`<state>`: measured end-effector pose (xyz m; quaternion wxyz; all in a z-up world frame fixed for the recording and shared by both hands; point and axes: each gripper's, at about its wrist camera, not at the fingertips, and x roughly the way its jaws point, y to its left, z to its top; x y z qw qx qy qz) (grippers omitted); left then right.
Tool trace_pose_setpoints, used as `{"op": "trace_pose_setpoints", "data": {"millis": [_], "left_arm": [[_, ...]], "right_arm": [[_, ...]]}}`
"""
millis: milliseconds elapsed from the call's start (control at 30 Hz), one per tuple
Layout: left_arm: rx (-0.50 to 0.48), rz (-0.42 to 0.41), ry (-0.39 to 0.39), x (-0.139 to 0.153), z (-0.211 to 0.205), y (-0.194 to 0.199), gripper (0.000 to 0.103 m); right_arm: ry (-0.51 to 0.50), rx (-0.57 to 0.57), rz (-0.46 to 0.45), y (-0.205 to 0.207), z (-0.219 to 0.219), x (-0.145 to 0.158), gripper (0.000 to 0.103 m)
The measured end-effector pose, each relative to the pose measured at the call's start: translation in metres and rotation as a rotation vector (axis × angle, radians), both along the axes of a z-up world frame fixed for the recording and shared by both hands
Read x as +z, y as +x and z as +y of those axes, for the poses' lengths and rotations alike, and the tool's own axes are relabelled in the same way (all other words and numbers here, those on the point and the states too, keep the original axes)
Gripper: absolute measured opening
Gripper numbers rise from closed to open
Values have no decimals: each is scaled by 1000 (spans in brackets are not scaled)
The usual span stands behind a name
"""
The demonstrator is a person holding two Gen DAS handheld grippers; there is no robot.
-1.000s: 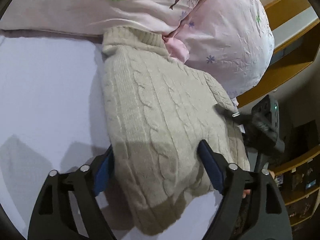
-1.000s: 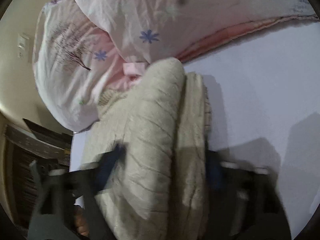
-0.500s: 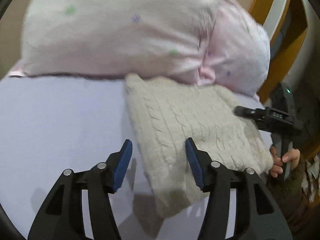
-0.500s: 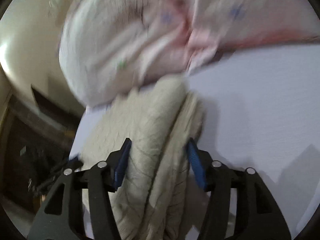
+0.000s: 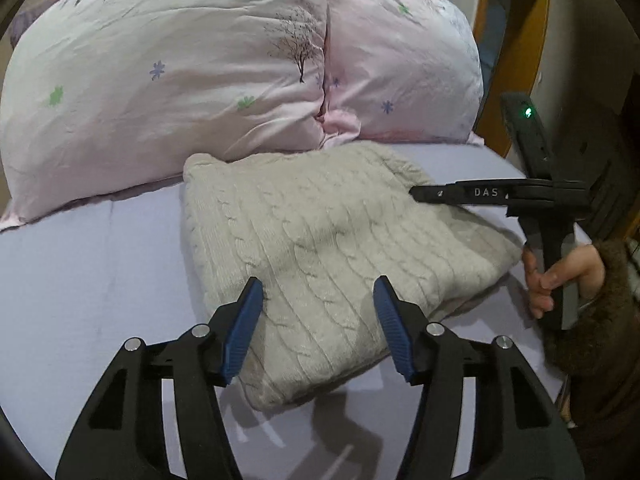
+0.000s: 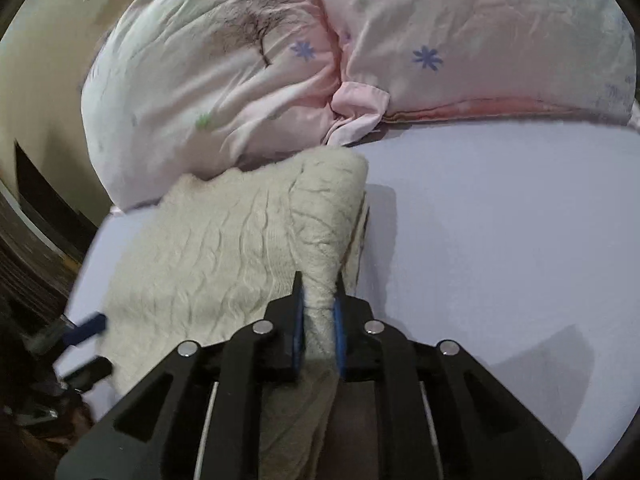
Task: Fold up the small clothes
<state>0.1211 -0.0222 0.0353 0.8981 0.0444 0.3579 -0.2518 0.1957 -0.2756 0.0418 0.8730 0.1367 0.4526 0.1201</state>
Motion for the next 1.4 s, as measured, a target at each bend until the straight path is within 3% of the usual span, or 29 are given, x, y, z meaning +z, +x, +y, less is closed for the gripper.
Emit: {"op": "trace_pose_setpoints", "data": {"millis": [67, 100, 133, 200, 233, 300, 367, 567, 700, 1400], "left_arm": [[14, 12, -23, 0, 10, -6, 59], [24, 15, -40, 1, 15, -10, 60], [43, 18, -58, 1, 23, -17, 66], [111, 21, -46, 1, 31, -32, 82], [147, 20, -25, 0, 32, -38, 90], [207, 20, 14, -1, 34, -48, 95], [259, 38, 46, -5, 33, -54, 102], [331, 107, 171, -23, 17, -43, 102], [334, 163, 165, -34, 16, -35, 102], [334, 146, 183, -38, 15, -38, 102]], "right_arm": [[12, -7, -31, -9, -3, 10, 37], [19, -10, -49, -13, -6, 15, 53], [21, -18, -87, -26, -15, 24, 79], [14, -29, -153, -55, -22, 39, 101], [14, -24, -176, -76, -29, 45, 101], [-5, -14, -198, -99, -28, 53, 101], [-104, -47, -160, -120, -19, 49, 101], [-278, -41, -42, -130, 31, 15, 101], [-346, -32, 35, -125, 49, -6, 100], [-349, -56, 43, -129, 59, -12, 101]]}}
